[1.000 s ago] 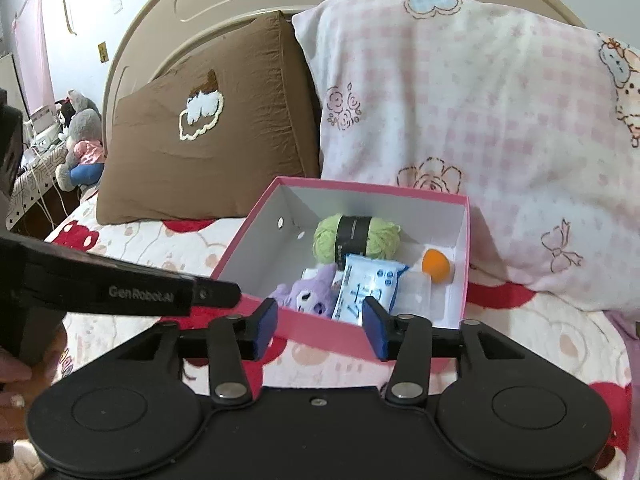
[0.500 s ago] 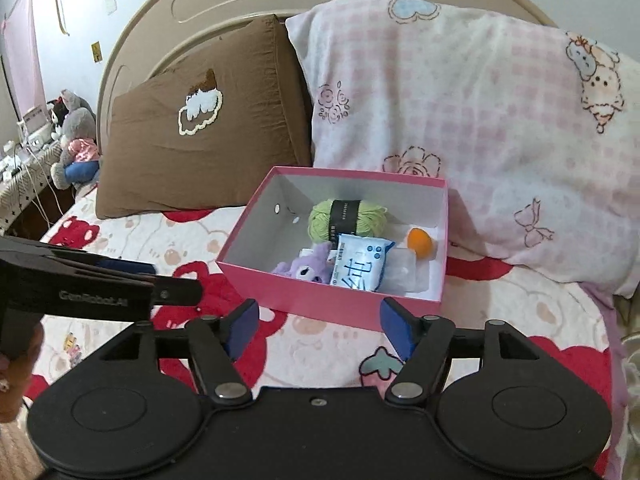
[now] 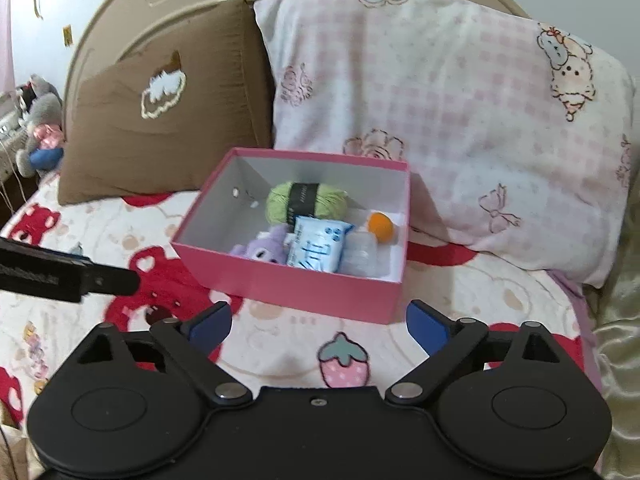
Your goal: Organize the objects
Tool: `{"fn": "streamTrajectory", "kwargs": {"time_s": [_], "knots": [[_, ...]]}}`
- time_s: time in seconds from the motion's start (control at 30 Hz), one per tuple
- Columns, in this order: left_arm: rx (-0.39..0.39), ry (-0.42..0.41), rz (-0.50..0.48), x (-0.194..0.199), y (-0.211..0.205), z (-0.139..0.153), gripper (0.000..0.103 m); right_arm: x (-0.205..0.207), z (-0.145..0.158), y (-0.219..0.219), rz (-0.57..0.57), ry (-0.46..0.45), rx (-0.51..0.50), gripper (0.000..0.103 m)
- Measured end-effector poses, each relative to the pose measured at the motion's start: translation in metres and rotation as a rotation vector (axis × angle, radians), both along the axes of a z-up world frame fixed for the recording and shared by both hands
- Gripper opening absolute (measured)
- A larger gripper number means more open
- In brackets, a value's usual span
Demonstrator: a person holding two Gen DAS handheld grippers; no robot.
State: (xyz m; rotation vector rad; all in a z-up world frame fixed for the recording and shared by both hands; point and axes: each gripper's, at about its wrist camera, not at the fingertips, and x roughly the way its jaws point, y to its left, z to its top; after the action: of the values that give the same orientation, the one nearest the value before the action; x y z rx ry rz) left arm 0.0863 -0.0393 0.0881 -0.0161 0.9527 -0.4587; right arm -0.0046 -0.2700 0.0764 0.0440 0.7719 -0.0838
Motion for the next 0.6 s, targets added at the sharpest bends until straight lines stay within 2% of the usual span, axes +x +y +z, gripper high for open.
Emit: {"fn": "streamTrajectory", "kwargs": {"time_s": [0.2, 0.33, 0.6], "knots": [[0.016, -0.009, -0.004, -0.003, -0.001, 0.0, 0.087, -0.002, -0.004, -0.005, -0.023, 0.023, 0.011, 0.097], [0.022, -0.009, 0.011, -0.004, 0.0, 0.0, 0.096, -0.004, -0.005, -0.009, -0.043, 0.033, 0.013, 0.097], [0.016, -0.008, 0.011, -0.005, 0.002, -0.001, 0.098, -0.006, -0.01, -0.019, -0.077, 0.053, 0.062, 0.097]]}}
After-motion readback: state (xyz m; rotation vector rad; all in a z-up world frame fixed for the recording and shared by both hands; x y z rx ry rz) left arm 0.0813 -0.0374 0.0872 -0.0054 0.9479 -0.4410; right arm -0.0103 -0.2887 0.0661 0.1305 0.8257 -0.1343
